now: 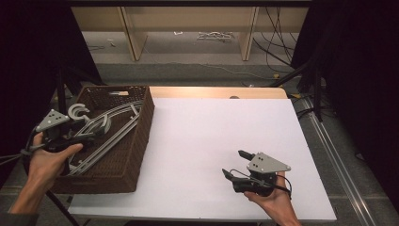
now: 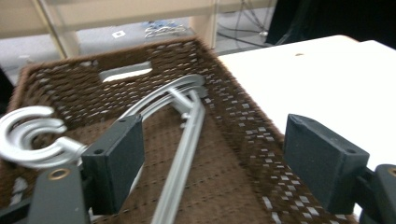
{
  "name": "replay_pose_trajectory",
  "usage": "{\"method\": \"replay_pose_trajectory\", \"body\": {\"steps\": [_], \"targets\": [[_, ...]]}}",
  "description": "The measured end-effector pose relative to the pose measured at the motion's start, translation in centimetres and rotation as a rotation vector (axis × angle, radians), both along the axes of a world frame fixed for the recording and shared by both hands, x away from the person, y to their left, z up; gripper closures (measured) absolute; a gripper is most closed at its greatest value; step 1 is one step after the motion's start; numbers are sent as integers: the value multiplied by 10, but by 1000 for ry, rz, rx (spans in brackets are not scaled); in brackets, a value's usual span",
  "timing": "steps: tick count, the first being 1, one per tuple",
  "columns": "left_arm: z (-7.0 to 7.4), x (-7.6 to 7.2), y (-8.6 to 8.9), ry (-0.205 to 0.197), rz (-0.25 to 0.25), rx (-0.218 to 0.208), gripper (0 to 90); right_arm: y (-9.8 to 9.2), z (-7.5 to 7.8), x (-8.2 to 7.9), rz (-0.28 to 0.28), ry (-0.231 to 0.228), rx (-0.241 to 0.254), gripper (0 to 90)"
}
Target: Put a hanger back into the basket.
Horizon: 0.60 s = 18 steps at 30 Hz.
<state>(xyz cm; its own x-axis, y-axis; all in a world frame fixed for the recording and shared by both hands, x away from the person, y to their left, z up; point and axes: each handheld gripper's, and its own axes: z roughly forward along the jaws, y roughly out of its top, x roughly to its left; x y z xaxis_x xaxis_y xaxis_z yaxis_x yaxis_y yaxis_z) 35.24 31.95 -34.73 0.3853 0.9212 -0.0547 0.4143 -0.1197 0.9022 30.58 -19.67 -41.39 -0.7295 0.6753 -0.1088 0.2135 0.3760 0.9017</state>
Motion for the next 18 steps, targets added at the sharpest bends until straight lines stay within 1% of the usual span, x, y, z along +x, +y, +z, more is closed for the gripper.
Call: {"method": "replay_pose_trajectory", "body": {"steps": [4, 5, 6, 8, 10, 11, 12, 16, 18], "targets": [[4, -12, -15, -21, -52, -1, 195, 1, 0, 0, 5, 7, 10, 222], [4, -15, -19, -30, -57, -3, 195, 1, 0, -1, 0, 4, 8, 220], [4, -17, -23, -38, -67, -9, 195, 1, 0, 0, -3, -11, 5, 213], [4, -22, -29, -50, -85, -21, 195, 1, 0, -1, -7, -14, 8, 211], [3, -25, -36, -55, -104, -27, 196, 0, 1, -1, -8, -14, 7, 210], [2, -26, -40, -60, -111, -38, 196, 0, 1, -1, -8, -12, 11, 210], [2, -27, -42, -62, -119, -36, 196, 0, 1, -2, -7, 3, 16, 208], [1, -31, -53, -86, -140, -60, 196, 0, 1, -2, -21, -9, 26, 191], [-1, -33, -58, -91, -158, -71, 195, -1, 2, -3, -23, -1, 35, 188]]}}
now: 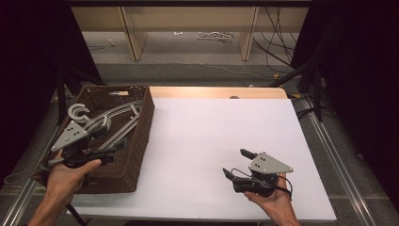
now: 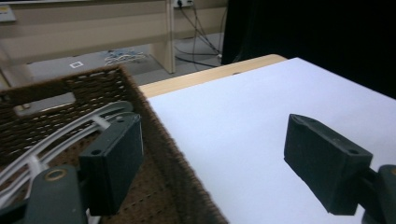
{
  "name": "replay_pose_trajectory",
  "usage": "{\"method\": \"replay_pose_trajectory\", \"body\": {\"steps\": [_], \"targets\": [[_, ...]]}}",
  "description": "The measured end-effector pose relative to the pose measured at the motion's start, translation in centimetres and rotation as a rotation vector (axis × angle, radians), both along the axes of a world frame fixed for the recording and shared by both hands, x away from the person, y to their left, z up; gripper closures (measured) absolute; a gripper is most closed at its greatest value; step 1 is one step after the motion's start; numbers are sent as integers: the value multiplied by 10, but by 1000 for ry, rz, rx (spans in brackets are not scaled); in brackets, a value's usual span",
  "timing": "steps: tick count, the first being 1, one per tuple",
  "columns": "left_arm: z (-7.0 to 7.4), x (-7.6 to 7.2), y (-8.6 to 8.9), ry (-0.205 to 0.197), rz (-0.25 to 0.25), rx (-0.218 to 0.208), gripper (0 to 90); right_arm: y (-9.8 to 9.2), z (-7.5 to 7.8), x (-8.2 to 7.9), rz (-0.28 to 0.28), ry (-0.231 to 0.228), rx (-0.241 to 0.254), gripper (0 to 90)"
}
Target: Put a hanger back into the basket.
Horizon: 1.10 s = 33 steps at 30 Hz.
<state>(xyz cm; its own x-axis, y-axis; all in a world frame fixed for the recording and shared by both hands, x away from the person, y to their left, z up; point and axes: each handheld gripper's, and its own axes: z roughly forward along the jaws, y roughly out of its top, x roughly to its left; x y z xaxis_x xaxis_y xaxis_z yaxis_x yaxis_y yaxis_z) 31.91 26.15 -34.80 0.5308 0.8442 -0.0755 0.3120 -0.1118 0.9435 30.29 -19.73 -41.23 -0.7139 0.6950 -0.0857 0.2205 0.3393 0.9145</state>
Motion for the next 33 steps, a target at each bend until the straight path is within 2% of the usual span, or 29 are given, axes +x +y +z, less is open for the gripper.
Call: {"method": "replay_pose_trajectory", "body": {"steps": [4, 5, 8, 10, 11, 13, 14, 15, 19, 20, 21, 23, 24, 27, 29, 31, 33], "targets": [[-4, -4, -10, -17, -16, 7, 195, 0, 0, 0, -4, 1, 13, 183], [-5, -5, -13, -19, -18, 2, 195, 0, 0, -1, -11, -13, 18, 182], [-9, -10, -20, -26, -36, -26, 195, 1, 0, -3, -8, -6, 29, 182], [-12, -12, -27, -38, -51, -22, 195, 1, 0, -5, -8, -6, 36, 182], [-14, -14, -30, -43, -61, -19, 195, 2, 0, -4, -8, -27, 38, 181], [-18, -16, -36, -41, -82, -25, 195, 3, 0, -7, -4, -9, 39, 181], [-21, -17, -39, -42, -89, -31, 195, 3, 0, -7, -11, -29, 44, 181], [-23, -19, -42, -51, -92, -32, 195, 4, 0, -8, -5, -15, 48, 179], [-33, -26, -54, -66, -124, -10, 193, 3, -1, -11, -11, -23, 64, 173], [-36, -28, -57, -75, -139, -16, 193, 3, -1, -11, -16, -40, 67, 173], [-38, -29, -59, -80, -151, -9, 193, 3, -1, -12, -15, -26, 70, 173], [-44, -32, -64, -81, -165, -15, 190, 2, -1, -13, -18, -27, 71, 172], [-47, -33, -66, -79, -168, -10, 187, 2, -2, -13, -23, -44, 80, 172], [-60, -34, -71, -82, -170, 14, 186, 1, -4, -16, -24, -35, 80, 172], [-70, -36, -74, -76, -173, 31, 186, 2, -7, -18, -13, -8, 99, 172], [-78, -38, -76, -69, -186, 46, 187, 2, -9, -20, -20, -21, 91, 170], [-82, -38, -75, -66, -202, 45, 186, 3, -11, -22, -14, -4, 86, 169]]}}
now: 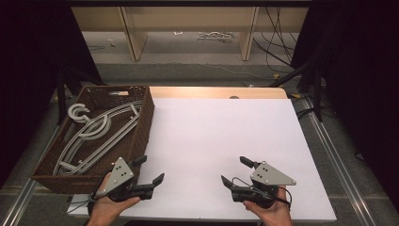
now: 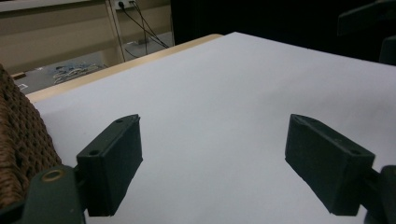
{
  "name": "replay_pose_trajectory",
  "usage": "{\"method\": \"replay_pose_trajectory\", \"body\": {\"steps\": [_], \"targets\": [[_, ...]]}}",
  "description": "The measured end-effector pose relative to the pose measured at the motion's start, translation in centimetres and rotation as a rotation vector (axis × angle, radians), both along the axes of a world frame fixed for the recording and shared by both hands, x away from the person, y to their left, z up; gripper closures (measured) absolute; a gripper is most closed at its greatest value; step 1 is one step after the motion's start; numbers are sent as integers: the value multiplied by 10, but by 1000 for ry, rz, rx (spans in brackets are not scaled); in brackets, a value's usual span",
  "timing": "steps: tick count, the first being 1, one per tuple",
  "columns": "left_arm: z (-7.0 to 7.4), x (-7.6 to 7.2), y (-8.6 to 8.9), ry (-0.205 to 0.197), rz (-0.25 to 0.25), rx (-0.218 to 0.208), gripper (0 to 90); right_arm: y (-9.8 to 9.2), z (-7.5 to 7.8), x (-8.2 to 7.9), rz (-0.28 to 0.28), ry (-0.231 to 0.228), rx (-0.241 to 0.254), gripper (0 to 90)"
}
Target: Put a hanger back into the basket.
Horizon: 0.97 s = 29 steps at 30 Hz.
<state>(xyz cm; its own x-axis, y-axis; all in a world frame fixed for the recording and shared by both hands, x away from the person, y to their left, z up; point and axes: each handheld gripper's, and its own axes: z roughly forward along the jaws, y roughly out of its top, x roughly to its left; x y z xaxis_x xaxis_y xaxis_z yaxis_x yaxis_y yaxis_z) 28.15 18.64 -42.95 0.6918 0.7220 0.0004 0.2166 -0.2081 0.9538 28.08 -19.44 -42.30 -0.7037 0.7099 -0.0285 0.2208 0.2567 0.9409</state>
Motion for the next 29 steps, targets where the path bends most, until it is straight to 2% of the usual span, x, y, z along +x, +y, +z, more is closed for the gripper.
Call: {"method": "replay_pose_trajectory", "body": {"steps": [4, 5, 8, 9, 11, 12, 13, 14, 19, 20, 22, 23, 26, 28, 29], "targets": [[1, -4, 8, -3, 32, -21, 186, 1, -3, -5, 2, 7, 5, 168], [0, -6, 9, -2, 38, -30, 185, 1, -4, -5, 8, -8, 8, 168], [-1, -9, 11, 10, 43, -42, 177, 2, -8, -10, 20, 15, 6, 168], [0, -9, 11, -2, 38, -40, 177, 2, -8, -11, 18, 6, 0, 168], [0, -9, 11, -1, 34, -42, 177, 5, -10, -13, 31, 25, 7, 168], [-1, -9, 10, 2, 28, -41, 176, 4, -9, -13, 27, 12, -5, 168], [-2, -8, 9, 1, 20, -46, 176, 5, -9, -14, 33, 22, -8, 168], [-2, -9, 9, 6, 24, -33, 175, 6, -9, -15, 38, 30, -7, 168], [-4, -8, 7, 11, 19, -29, 175, 4, -9, -14, 33, 22, -9, 168], [-4, -8, 8, 11, 20, -28, 175, 4, -9, -12, 27, -4, -8, 168], [-4, -7, 8, 11, 20, -25, 175, 3, -9, -12, 27, 4, -15, 169], [-5, -7, 7, 14, 22, -37, 175, 3, -9, -12, 27, 2, -12, 169], [-5, -7, 7, 18, 19, -23, 175, 4, -9, -12, 27, -5, -9, 169], [-5, -7, 7, 20, 17, -22, 175, 4, -9, -13, 31, 14, -5, 169], [-5, -7, 7, 19, 16, -22, 175, 4, -9, -12, 29, -9, -10, 169]]}}
